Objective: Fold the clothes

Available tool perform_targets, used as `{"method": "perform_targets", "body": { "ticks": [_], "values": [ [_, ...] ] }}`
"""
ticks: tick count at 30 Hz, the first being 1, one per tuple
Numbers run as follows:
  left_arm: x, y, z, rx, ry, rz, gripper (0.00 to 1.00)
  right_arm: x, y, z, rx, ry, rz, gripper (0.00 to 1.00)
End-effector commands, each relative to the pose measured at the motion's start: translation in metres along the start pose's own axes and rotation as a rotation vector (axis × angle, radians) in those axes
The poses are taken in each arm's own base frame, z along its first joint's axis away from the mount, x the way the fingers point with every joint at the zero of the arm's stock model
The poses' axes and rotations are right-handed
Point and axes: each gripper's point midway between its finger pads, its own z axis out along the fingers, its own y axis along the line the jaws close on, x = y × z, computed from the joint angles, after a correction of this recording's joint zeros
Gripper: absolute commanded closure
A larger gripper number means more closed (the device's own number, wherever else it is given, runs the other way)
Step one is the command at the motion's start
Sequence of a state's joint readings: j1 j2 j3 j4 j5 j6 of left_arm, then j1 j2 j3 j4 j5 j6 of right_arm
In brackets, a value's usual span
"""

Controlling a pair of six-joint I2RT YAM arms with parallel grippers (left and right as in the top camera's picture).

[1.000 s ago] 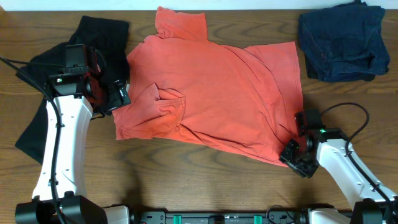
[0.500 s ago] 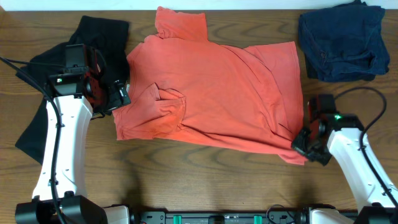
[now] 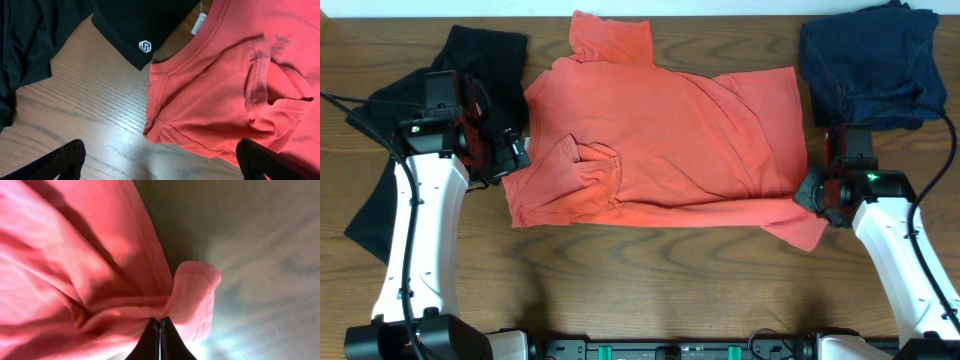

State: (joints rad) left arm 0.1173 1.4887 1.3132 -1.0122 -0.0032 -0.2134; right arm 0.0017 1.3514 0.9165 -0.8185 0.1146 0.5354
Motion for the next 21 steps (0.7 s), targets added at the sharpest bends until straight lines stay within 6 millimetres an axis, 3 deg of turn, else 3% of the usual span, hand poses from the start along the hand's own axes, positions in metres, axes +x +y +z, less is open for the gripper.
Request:
{"method": "perform_targets", "body": {
  "ticks": [1,16,21],
  "values": [
    [0.0,0.001,0.002,-0.003,0.006,-0.011,0.02,-0.018,0.002,-0.004,-0.002,-0.058,-0.035,0.99],
    [0.0,0.001,0.002,-0.004,0.004,-0.011,0.02,-0.07,0.037,-0.048,-0.125,-0.209,-0.164,0.99],
    [0.0,0.001,0.002,-0.007,0.004,-0.01,0.02,-0.06,0.045,-0.048,-0.172,-0.161,-0.183,0.99]
  ]
}}
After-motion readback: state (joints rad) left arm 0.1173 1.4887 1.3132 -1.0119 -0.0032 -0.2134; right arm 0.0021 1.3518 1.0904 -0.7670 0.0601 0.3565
